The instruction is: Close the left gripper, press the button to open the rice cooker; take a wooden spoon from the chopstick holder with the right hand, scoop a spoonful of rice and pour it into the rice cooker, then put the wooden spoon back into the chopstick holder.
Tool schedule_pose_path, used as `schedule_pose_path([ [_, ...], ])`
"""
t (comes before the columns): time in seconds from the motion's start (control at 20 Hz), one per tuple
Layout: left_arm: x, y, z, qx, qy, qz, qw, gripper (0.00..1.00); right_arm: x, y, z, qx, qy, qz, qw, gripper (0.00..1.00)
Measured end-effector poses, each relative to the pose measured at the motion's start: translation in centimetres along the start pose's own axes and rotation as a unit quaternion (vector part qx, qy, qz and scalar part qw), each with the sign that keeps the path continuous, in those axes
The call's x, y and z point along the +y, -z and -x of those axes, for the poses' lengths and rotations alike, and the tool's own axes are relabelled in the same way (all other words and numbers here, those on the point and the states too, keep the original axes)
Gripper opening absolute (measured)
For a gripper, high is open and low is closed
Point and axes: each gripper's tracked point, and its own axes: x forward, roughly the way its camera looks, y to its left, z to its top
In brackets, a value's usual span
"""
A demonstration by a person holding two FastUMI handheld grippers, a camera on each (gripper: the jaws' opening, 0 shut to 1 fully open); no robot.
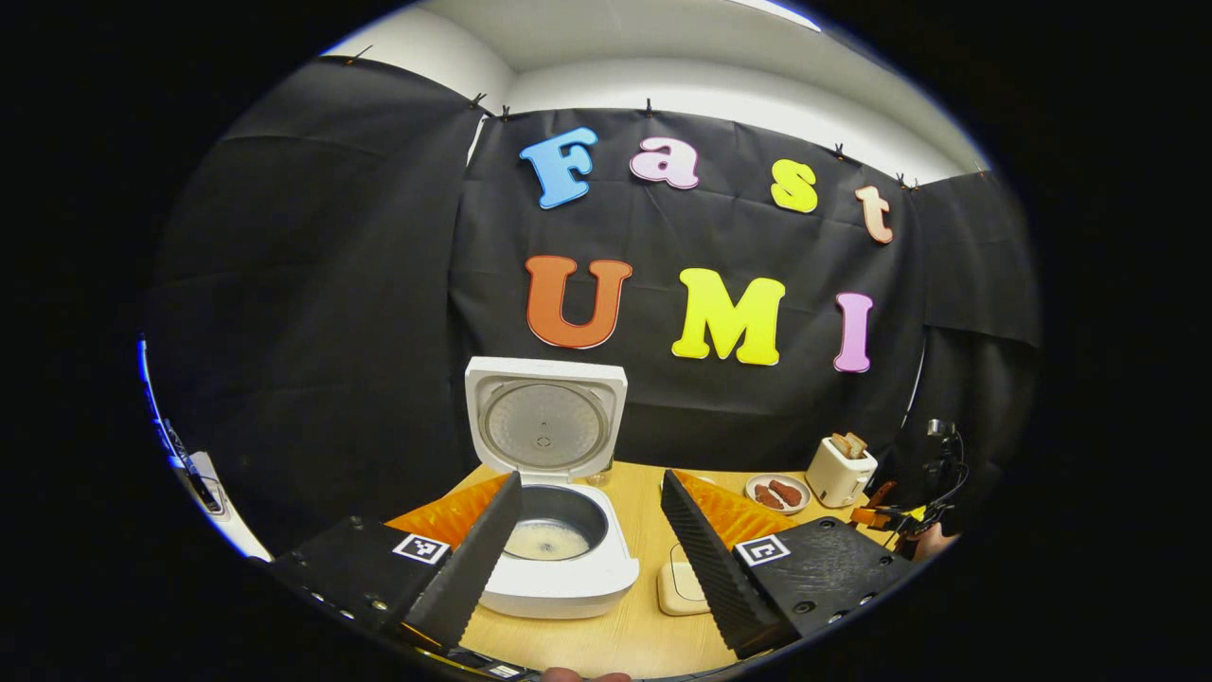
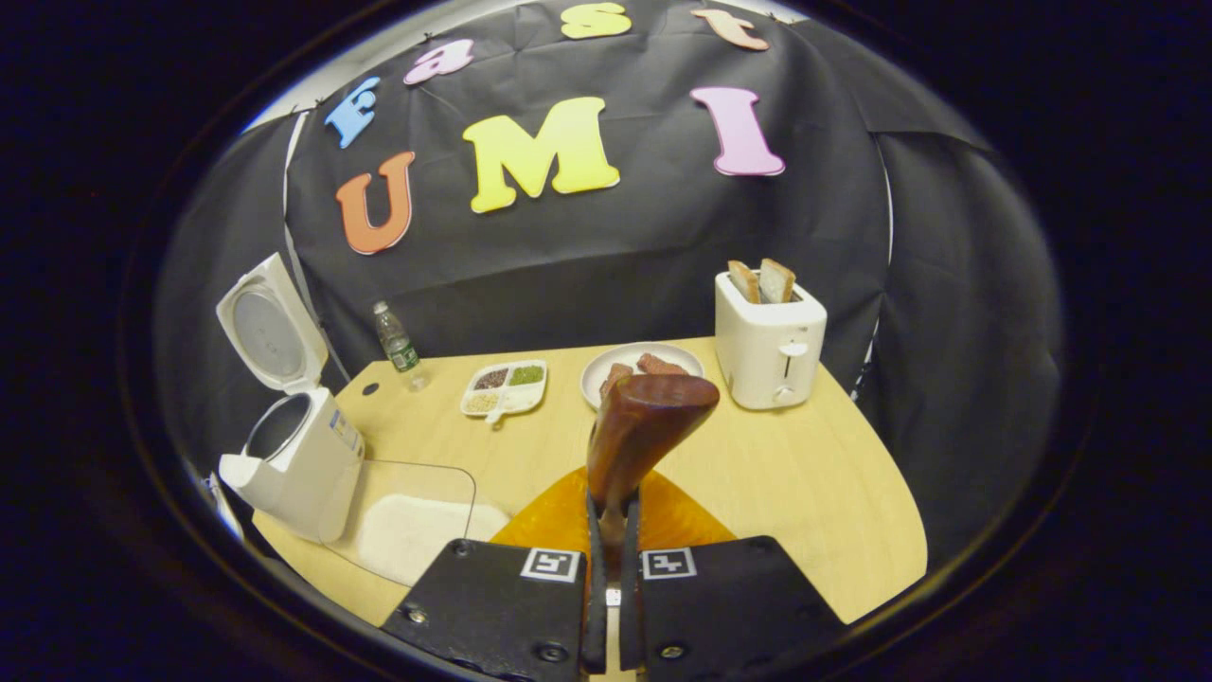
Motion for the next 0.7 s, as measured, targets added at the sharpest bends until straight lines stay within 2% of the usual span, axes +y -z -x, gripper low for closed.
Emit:
schedule_pose_path([
  [0.35,-1.1,-0.5,-1.5,0.0,-0.005,-0.031,1.0,0.94,-0.4,3.3,-2.6,0.023,-0.004,-0.005,1.0,0.12],
  [0.7,-1.1,-2.2,-2.2,-0.035,-0.009,-0.053,0.998,0.94,0.3,2.1,-2.0,0.01,-0.007,0.004,1.0,0.2],
])
